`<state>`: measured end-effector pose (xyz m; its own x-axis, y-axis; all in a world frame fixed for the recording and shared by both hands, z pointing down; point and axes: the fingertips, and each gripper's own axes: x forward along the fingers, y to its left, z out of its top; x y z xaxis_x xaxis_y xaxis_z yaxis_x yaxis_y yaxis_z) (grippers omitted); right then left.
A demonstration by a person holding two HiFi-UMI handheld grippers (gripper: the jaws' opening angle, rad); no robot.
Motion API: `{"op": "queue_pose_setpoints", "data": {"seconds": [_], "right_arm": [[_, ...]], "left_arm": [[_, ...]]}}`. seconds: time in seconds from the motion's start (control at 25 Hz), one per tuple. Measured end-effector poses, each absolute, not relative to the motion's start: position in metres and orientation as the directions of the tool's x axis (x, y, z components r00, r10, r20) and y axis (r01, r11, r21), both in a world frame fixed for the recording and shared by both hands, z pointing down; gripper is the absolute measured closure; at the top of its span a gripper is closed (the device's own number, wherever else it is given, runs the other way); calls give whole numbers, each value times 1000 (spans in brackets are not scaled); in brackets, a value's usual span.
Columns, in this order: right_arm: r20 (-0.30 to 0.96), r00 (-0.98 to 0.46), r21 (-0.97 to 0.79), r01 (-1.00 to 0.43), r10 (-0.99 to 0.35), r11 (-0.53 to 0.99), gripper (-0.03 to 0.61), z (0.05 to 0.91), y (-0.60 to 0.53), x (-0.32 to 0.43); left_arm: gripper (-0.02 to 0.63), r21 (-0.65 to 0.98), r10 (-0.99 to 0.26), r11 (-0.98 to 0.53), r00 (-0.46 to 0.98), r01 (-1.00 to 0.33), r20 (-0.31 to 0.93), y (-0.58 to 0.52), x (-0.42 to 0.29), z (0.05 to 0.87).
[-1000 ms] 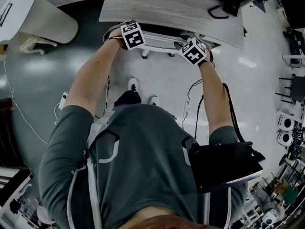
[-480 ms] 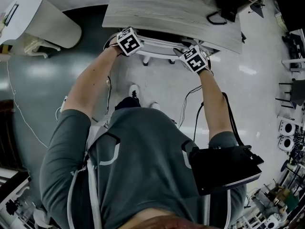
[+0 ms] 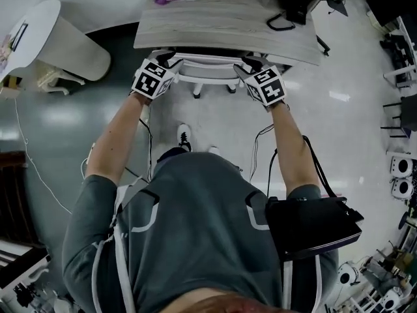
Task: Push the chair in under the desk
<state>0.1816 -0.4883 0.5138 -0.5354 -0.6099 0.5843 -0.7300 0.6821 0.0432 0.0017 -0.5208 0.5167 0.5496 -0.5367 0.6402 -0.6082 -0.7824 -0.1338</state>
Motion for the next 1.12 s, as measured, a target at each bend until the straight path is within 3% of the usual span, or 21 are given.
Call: {"op": "queue_pose_setpoints", "data": {"seconds": [0.48,0.76,0.96,1.12], "right_arm": [[309,-625,-58,-765,-717,642,515,394,-427,190],[199,-620,-80,-782,-759,618,525,338,-408,170],[162,-600,-98,-800,-784,592,532,315,-399,144],[135,-594,-107,-804,-793,585,538,304,-391,125]], "left_arm": [[601,-23,-717,-663,625,-749,308,-442,9,396],[604,95,-698,-664,660,-742,278,-427,-14,360],[604,28,-725,-668,658,-744,202,-423,-48,323],[606,65,-743,-657,660,-751,115,-417,-70,300]]}}
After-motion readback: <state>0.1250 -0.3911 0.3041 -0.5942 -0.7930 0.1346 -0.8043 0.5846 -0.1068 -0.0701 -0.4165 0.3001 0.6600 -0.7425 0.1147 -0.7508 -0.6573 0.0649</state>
